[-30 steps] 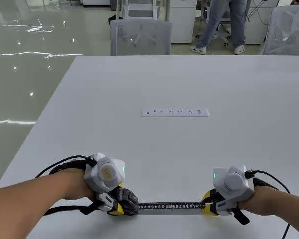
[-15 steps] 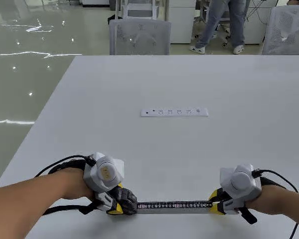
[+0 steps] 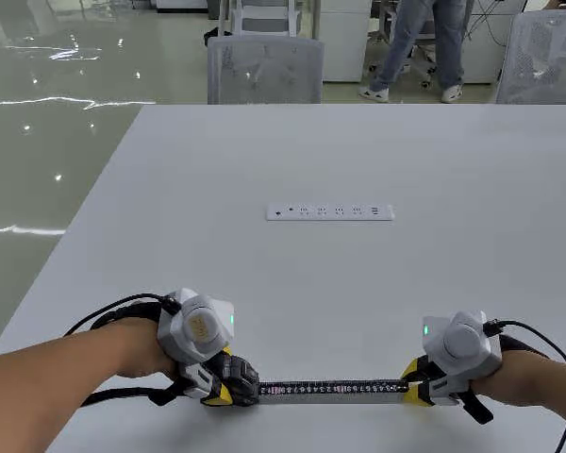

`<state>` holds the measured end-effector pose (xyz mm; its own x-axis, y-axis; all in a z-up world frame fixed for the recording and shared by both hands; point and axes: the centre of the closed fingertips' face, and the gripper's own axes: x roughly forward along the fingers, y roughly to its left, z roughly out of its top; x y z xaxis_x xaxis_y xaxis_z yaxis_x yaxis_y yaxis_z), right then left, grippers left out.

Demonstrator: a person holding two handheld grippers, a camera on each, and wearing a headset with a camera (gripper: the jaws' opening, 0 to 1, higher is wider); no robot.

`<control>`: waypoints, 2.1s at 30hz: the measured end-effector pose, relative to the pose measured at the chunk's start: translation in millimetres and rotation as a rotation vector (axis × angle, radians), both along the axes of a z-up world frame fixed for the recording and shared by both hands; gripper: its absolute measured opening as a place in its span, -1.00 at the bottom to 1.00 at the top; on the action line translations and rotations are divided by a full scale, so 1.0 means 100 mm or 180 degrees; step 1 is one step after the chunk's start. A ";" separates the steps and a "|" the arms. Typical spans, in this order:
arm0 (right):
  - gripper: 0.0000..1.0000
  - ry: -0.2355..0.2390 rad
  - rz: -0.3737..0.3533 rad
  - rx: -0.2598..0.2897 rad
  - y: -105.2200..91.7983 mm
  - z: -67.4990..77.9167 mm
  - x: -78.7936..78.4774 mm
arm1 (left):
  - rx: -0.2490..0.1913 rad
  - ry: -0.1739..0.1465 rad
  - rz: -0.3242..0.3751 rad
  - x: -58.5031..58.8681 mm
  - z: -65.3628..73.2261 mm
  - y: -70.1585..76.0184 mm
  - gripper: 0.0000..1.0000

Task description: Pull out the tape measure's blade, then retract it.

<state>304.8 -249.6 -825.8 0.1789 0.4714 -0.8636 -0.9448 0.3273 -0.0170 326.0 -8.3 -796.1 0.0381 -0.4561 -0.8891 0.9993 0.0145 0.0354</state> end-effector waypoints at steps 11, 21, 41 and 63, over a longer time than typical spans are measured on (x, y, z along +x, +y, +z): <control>-0.76 -0.0007 -0.0034 0.0015 -0.04 0.02 0.02 | -0.0008 -0.0002 0.0016 0.00 0.00 0.01 -0.34; -0.74 -0.0047 0.0010 -0.0008 -0.03 0.00 -0.01 | -0.0043 -0.0008 0.0026 0.00 0.01 -0.01 -0.34; -0.73 0.0165 -0.0210 0.0064 -0.05 -0.01 -0.04 | -0.0123 0.0018 0.0008 0.01 0.01 -0.02 -0.34; -0.40 0.0118 -0.0267 0.0166 0.01 0.07 -0.09 | -0.0068 -0.0017 0.0016 0.01 0.00 -0.04 -0.34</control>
<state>296.1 -248.3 -819.3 0.1880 0.5005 -0.8451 -0.9136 0.4050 0.0366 326.5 -12.2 -796.1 0.0451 -0.4748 -0.8789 0.9990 0.0203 0.0403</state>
